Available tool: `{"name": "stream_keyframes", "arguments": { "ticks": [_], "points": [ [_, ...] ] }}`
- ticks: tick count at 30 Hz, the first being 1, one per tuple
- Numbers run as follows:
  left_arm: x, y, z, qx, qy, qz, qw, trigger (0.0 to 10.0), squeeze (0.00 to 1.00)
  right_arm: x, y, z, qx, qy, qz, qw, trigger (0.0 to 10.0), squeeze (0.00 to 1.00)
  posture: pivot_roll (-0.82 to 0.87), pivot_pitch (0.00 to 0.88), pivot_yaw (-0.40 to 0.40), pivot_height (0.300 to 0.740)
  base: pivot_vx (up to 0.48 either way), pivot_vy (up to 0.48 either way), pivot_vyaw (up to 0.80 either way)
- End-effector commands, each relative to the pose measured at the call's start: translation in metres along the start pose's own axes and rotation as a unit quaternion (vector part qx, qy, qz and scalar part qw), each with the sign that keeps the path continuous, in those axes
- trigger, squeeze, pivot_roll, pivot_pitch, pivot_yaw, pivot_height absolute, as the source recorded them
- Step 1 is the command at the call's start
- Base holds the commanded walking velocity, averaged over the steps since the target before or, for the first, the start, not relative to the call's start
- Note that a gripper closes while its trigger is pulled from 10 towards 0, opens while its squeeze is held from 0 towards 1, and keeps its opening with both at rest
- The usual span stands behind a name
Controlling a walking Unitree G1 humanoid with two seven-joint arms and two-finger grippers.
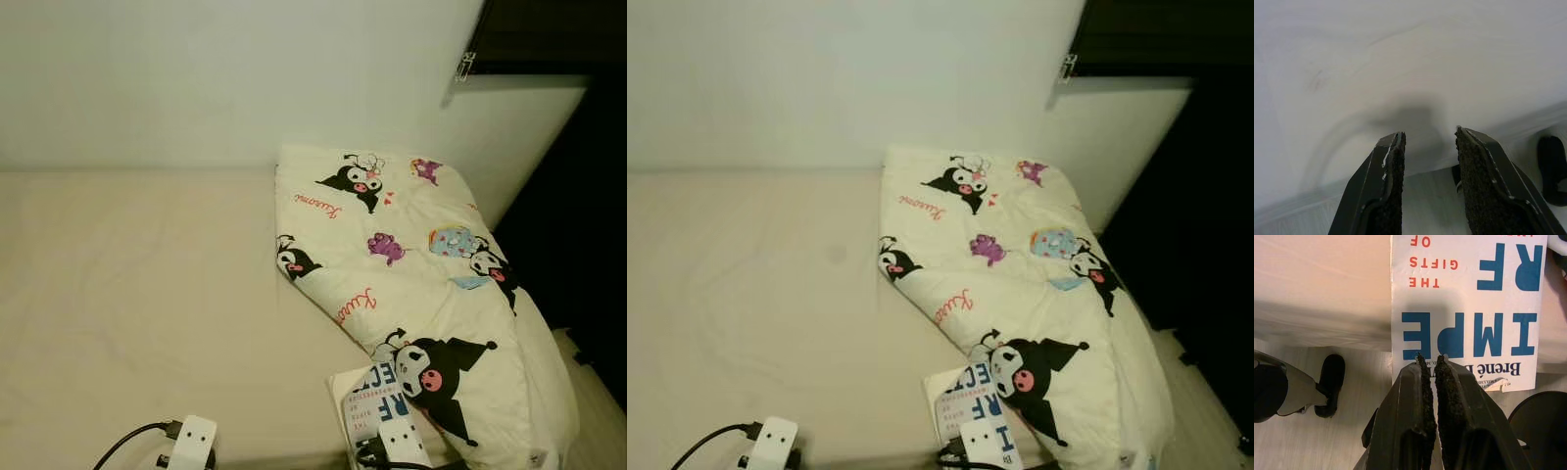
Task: Clean up the room
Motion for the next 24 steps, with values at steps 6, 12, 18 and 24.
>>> {"name": "stream_keyframes", "arguments": {
  "ticks": [6,12,18,24],
  "points": [
    [-0.005,-0.014,0.004,0.004,-0.004,-0.020,1.000,10.0,0.00,-0.003,-0.015,-0.003,-0.004,0.005,-0.022,1.000,10.0,0.00,0.07,0.000,0.031,0.740,0.000,0.000,0.00],
    [-0.006,-0.016,0.007,0.009,-0.008,-0.022,1.000,10.0,0.00,-0.003,-0.012,0.000,-0.008,0.004,-0.021,1.000,10.0,0.00,0.07,0.000,0.025,0.740,0.000,0.000,0.00],
    [-0.006,-0.016,0.009,0.003,-0.007,-0.023,1.000,10.0,0.00,-0.003,-0.012,0.002,-0.016,0.006,-0.022,1.000,10.0,0.00,0.07,0.000,0.009,0.740,0.000,0.000,0.00],
    [-0.007,-0.016,0.015,-0.019,-0.002,-0.026,0.999,10.0,0.00,-0.003,-0.014,0.002,-0.030,0.014,-0.026,0.999,10.0,0.00,0.08,0.000,-0.025,0.740,0.000,0.000,0.00]
  ]
}}
Point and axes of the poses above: a point about 5 cm out from each wrist's last joint towards the gripper, its own x axis pointing out of the wrist towards the gripper, its own y axis along the axis of the wrist's last joint, z = x × y, the point moved 4 cm from there along x, pointing out of the wrist towards the gripper, and after that the axes turned 2 degrees about x, right-handed, at the moved point
